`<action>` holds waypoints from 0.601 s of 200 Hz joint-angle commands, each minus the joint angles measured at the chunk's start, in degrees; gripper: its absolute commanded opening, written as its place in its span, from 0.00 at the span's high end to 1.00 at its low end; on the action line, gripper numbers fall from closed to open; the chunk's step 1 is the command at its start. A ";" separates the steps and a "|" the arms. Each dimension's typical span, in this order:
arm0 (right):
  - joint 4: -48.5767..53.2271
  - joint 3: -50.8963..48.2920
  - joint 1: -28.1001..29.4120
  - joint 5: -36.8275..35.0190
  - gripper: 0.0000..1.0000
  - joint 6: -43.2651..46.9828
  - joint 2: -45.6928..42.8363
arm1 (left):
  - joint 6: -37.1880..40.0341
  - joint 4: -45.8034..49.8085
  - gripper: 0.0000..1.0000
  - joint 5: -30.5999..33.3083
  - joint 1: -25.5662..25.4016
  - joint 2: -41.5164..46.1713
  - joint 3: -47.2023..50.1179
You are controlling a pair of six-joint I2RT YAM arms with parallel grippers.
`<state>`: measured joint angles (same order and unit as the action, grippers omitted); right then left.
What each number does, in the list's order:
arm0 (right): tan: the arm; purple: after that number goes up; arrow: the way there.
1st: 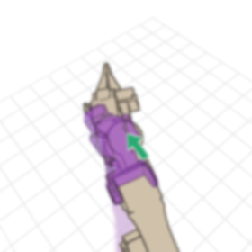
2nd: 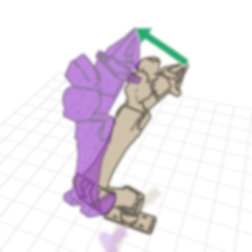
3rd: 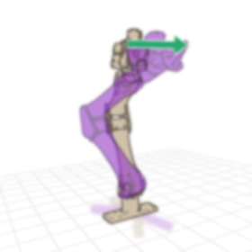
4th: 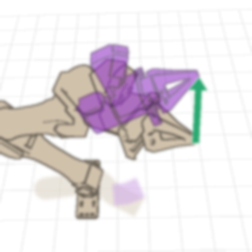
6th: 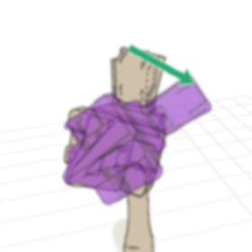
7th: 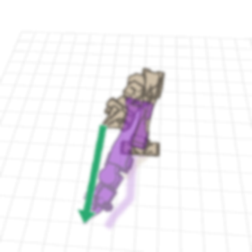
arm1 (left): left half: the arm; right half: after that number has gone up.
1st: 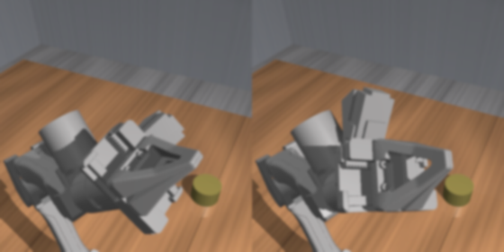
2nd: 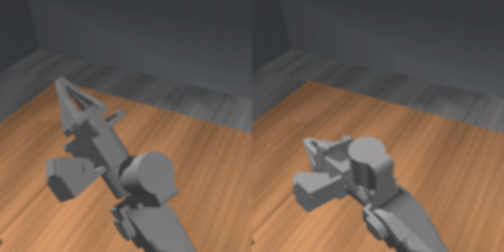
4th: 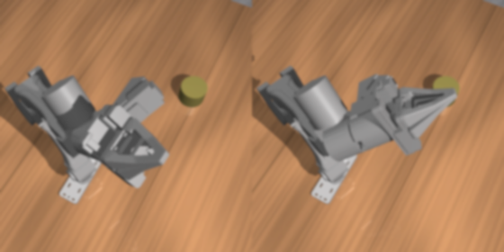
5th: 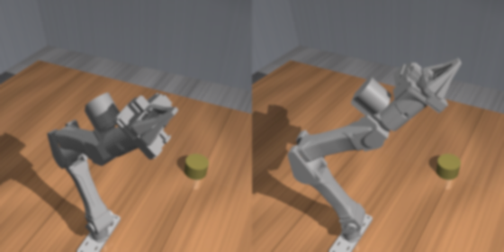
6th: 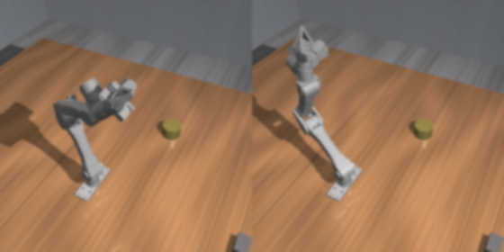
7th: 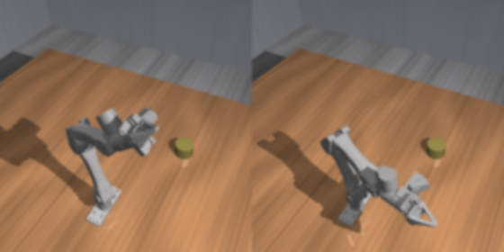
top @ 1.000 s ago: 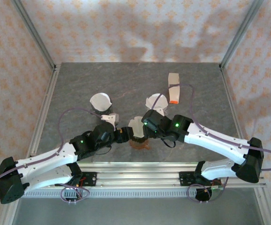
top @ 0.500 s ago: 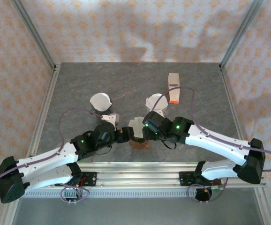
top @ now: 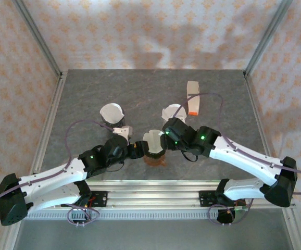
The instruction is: Place the coffee filter in the dripper
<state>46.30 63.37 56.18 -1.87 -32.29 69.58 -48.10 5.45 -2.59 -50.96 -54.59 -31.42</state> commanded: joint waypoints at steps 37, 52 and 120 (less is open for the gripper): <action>-0.97 1.69 -0.29 0.71 0.61 2.07 0.19 | 0.37 0.66 0.24 0.02 0.30 0.06 -0.48; -0.64 1.93 -0.30 1.23 0.66 2.26 1.00 | 0.42 0.68 0.24 0.08 0.30 0.10 -0.48; 1.60 3.80 -0.12 0.42 0.98 3.69 2.52 | 0.38 0.14 0.24 -0.09 0.33 -0.52 -0.57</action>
<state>45.76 64.18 56.18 0.03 -29.52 71.22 -48.07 5.45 -2.59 -50.96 -54.59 -31.42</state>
